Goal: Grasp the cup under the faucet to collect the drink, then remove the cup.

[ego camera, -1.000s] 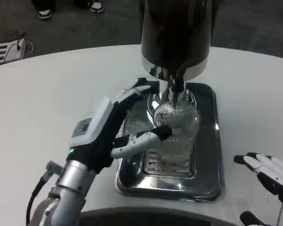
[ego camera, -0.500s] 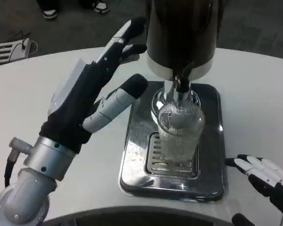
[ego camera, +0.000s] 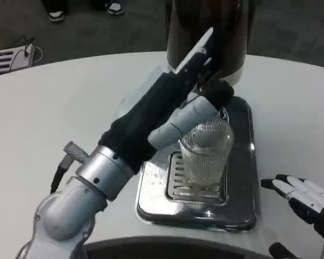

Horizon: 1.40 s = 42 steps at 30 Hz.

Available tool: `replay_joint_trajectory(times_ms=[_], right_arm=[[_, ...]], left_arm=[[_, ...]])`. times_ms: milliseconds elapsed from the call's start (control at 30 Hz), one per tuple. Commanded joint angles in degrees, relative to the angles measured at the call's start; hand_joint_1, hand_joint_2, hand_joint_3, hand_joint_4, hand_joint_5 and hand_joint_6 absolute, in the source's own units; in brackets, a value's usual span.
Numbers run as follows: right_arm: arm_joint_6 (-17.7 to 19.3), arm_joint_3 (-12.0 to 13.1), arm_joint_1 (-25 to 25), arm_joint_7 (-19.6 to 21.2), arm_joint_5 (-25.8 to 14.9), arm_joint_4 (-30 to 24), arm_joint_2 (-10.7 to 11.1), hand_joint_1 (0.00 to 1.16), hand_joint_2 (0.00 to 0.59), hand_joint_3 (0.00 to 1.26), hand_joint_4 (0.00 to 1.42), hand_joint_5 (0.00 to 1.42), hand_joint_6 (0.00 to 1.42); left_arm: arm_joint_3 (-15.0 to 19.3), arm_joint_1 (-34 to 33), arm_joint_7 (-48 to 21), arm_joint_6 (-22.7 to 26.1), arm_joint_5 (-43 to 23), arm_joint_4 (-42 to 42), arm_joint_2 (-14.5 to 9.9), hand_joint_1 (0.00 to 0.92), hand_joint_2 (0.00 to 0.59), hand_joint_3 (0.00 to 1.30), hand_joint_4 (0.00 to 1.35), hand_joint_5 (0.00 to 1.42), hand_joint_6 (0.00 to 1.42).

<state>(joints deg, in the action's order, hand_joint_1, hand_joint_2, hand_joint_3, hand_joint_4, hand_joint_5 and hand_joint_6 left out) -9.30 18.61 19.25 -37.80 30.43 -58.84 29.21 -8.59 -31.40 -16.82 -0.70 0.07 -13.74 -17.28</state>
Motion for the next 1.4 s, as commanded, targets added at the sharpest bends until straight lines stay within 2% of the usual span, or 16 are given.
replay_joint_trajectory(times_ms=[33, 267, 433, 567, 833, 967, 1133, 1267, 1400], right_arm=[[1.0, 1.4, 1.3, 1.2, -1.5, -0.8, -0.4, 0.45, 0.489, 0.06, 0.00, 0.00, 0.11], [1.2, 2.7, 2.6, 2.0, -2.8, -0.5, -0.4, 0.45, 0.489, 0.06, 0.00, 0.00, 0.11], [1.1, 2.8, 3.1, 2.1, -3.2, -0.9, -0.4, 0.45, 0.489, 0.06, 0.00, 0.00, 0.12], [1.1, 2.5, 2.7, 2.0, -3.5, -1.1, -0.3, 0.45, 0.489, 0.06, 0.00, 0.00, 0.12], [2.4, 3.7, 3.5, 2.0, -4.3, -1.2, -0.8, 0.45, 0.489, 0.06, 0.00, 0.00, 0.12], [2.9, 4.4, 4.3, 2.0, -5.0, -1.2, -1.5, 0.45, 0.489, 0.06, 0.00, 0.00, 0.12], [2.9, 4.8, 4.5, 1.9, -6.1, -1.2, -2.0, 0.45, 0.489, 0.05, 0.00, 0.00, 0.12], [1.8, 5.4, 4.4, 1.6, -7.9, -1.2, -2.2, 0.45, 0.489, 0.05, 0.00, 0.00, 0.13], [-0.8, 5.9, 4.1, 1.4, -11.4, -0.9, -2.4, 0.45, 0.489, 0.05, 0.00, 0.00, 0.14]], left_arm=[[-1.8, -1.2, -1.0, 1.6, 1.5, 1.4, 1.5, 0.000, 0.083, 0.00, 0.00, 0.07, 0.05], [-1.4, 0.9, 1.3, 4.7, 5.1, 0.2, 2.8, 0.000, 0.090, 0.00, 0.00, 0.05, 0.01], [-1.5, 1.6, 0.0, 7.2, 6.6, 0.8, 1.6, 0.000, 0.093, 0.00, 0.00, 0.05, 0.01], [-2.5, -0.2, -2.1, 7.2, 6.8, 3.0, 0.8, 0.000, 0.094, 0.00, 0.00, 0.04, 0.01], [-4.7, -3.3, -5.9, 4.5, 10.3, 4.4, -2.4, 0.000, 0.096, 0.00, 0.00, 0.04, 0.01], [-6.2, -4.2, -6.3, 1.0, 14.8, 2.1, -4.8, 0.000, 0.093, 0.00, 0.00, 0.05, 0.01], [-7.3, -4.8, -7.7, -0.1, 17.3, 0.8, -6.3, 0.000, 0.091, 0.00, 0.00, 0.05, 0.01], [-8.7, -5.8, -9.4, -0.8, 19.9, 0.3, -8.0, 0.000, 0.089, 0.00, 0.00, 0.05, 0.01], [-9.3, -6.2, -10.8, -1.7, 21.5, -0.2, -9.4, 0.000, 0.084, 0.00, 0.00, 0.04, 0.00]])
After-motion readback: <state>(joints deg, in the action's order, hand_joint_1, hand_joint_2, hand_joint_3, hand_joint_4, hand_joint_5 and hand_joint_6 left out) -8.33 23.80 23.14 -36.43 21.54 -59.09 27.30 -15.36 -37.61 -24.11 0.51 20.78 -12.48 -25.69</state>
